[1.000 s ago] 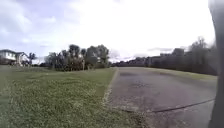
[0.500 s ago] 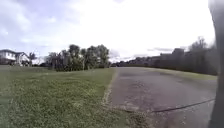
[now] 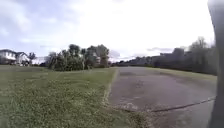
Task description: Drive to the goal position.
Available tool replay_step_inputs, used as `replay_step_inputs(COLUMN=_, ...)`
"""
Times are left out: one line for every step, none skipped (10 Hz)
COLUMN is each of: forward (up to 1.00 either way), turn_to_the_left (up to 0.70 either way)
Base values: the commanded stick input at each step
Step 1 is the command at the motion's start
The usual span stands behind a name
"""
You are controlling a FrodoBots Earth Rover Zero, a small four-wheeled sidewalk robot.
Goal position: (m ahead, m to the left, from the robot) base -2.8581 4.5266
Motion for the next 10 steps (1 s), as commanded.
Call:
replay_step_inputs(forward=-0.7, turn_to_the_left=0.0)
replay_step_inputs(forward=-0.7, turn_to_the_left=0.0)
replay_step_inputs(forward=-0.7, turn_to_the_left=0.0)
replay_step_inputs(forward=-0.7, turn_to_the_left=0.0)
replay_step_inputs(forward=-0.7, turn_to_the_left=0.0)
replay_step_inputs(forward=-0.7, turn_to_the_left=0.0)
replay_step_inputs(forward=-0.7, turn_to_the_left=0.0)
replay_step_inputs(forward=-0.7, turn_to_the_left=0.0)
replay_step_inputs(forward=-0.7, turn_to_the_left=0.0)
replay_step_inputs(forward=-0.7, turn_to_the_left=0.0)
